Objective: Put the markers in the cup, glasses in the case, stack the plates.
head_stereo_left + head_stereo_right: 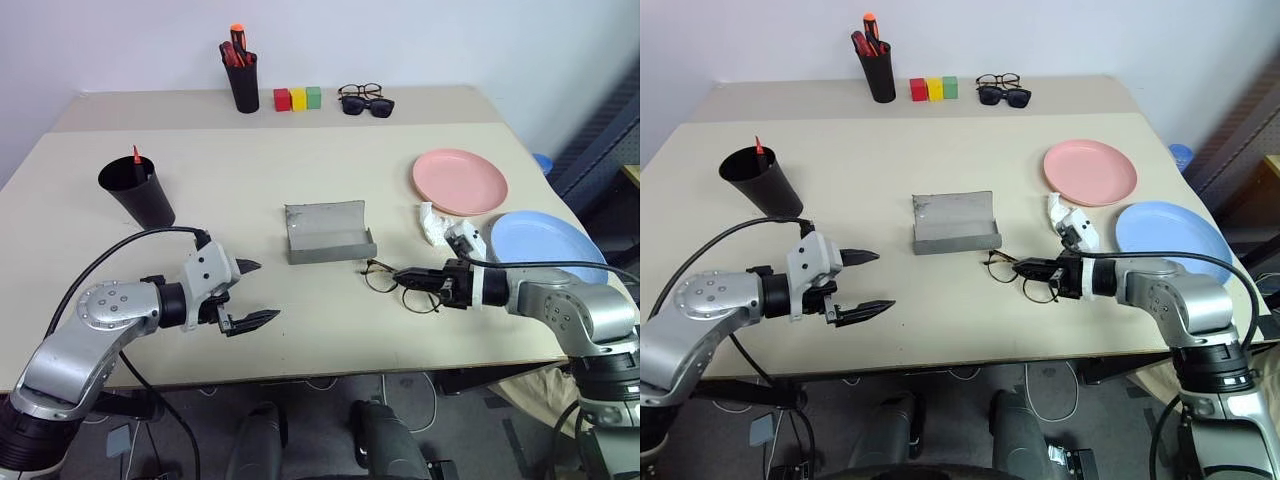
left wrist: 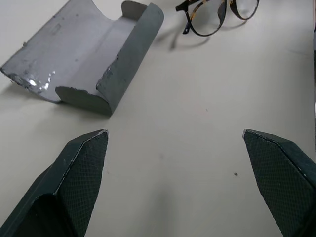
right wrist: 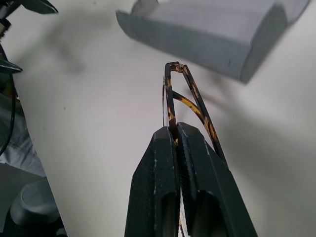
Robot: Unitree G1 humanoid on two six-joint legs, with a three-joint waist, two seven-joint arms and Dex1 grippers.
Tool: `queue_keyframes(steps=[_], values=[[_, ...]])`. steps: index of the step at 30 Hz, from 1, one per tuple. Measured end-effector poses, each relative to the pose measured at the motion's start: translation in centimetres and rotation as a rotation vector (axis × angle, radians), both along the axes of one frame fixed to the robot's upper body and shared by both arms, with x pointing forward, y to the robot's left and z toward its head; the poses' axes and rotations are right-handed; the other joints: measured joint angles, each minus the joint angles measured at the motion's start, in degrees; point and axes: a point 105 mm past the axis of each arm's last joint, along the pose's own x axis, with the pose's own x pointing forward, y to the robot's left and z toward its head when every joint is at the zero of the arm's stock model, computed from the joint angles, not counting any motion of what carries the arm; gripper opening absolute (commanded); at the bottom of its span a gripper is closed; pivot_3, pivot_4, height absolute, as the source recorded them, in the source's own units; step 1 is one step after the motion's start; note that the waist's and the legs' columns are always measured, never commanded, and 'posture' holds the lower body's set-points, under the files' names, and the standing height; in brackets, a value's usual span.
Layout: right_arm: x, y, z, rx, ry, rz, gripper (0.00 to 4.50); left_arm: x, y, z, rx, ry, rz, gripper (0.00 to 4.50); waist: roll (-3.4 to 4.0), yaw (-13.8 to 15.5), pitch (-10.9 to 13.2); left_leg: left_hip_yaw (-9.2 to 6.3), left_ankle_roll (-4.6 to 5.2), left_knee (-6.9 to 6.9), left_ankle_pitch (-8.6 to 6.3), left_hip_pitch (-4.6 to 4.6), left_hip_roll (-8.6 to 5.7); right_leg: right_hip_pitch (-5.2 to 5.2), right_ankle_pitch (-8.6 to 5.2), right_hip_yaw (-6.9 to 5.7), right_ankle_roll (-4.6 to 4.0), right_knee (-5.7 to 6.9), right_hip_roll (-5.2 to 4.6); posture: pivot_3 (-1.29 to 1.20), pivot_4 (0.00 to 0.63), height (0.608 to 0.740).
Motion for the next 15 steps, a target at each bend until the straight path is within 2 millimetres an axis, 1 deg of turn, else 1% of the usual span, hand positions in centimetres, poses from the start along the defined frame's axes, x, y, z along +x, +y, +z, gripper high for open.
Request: queue_keyframes(steps=[3, 7, 8, 10, 12, 14, 15], values=[[0.7, 0.5, 2.3, 0.006, -0.069, 0.034, 0.07, 0.0, 0.0, 0.0, -0.005, 0.001, 0.002, 4.5, 0.02, 0.06, 0.02, 0.01, 0.0, 0.0, 0.0, 0.0, 0.0, 0.0, 0.0, 0.0, 0.0, 0.0, 0.0, 0.0, 0.15, 0.74], [2.6, 1.6, 6.2, 0.038, -0.181, 0.087, 0.07, 0.1, 0.0, -0.1, -0.007, 0.002, 0.002, 4.5, 0.04, -0.05, 0.04, 0.02, 0.0, 0.0, 0.0, 0.0, 0.0, -0.01, 0.01, 0.0, -0.01, 0.0, 0.0, 0.0, 0.15, 0.74], [3.0, 2.0, 6.9, 0.041, -0.207, 0.1, 0.07, 0.0, 0.0, -0.1, -0.008, 0.003, 0.003, 4.5, 0.04, -0.08, 0.04, 0.02, 0.0, -0.01, 0.0, 0.0, 0.0, -0.02, 0.01, 0.0, -0.01, 0.0, 0.0, 0.0, 0.15, 0.74], [4.7, 3.5, 8.7, 0.067, -0.296, 0.131, 0.07, -0.1, 0.0, -0.2, -0.009, 0.005, 0.002, 4.5, 0.06, -0.47, 0.05, 0.03, 0.0, -0.03, 0.0, 0.0, 0.0, -0.04, 0.02, 0.0, -0.01, 0.01, 0.01, 0.0, 0.15, 0.74], [6.0, 4.9, 9.7, 0.07, -0.371, 0.159, 0.07, -0.2, 0.0, -0.3, -0.01, 0.008, 0.002, 4.5, 0.06, -0.54, 0.05, 0.03, 0.01, -0.08, 0.0, 0.0, 0.0, -0.04, 0.01, 0.0, -0.01, 0.03, 0.02, 0.0, 0.15, 0.74], [7.3, 6.2, 9.8, 0.081, -0.423, 0.172, 0.07, -0.4, 0.1, -0.6, -0.009, 0.018, 0.004, 4.5, 0.07, -0.57, 0.06, 0.03, 0.01, -0.1, 0.01, -0.01, 0.0, -0.04, 0.01, 0.0, 0.0, 0.03, 0.02, 0.0, 0.15, 0.74], [7.9, 6.9, 9.5, 0.074, -0.445, 0.18, 0.07, -0.6, 0.2, -0.7, -0.008, 0.022, 0.003, 4.5, 0.08, -0.52, 0.07, 0.03, 0.01, -0.09, 0.01, -0.03, 0.0, -0.04, 0.01, 0.0, 0.01, 0.04, 0.02, 0.0, 0.15, 0.74]])
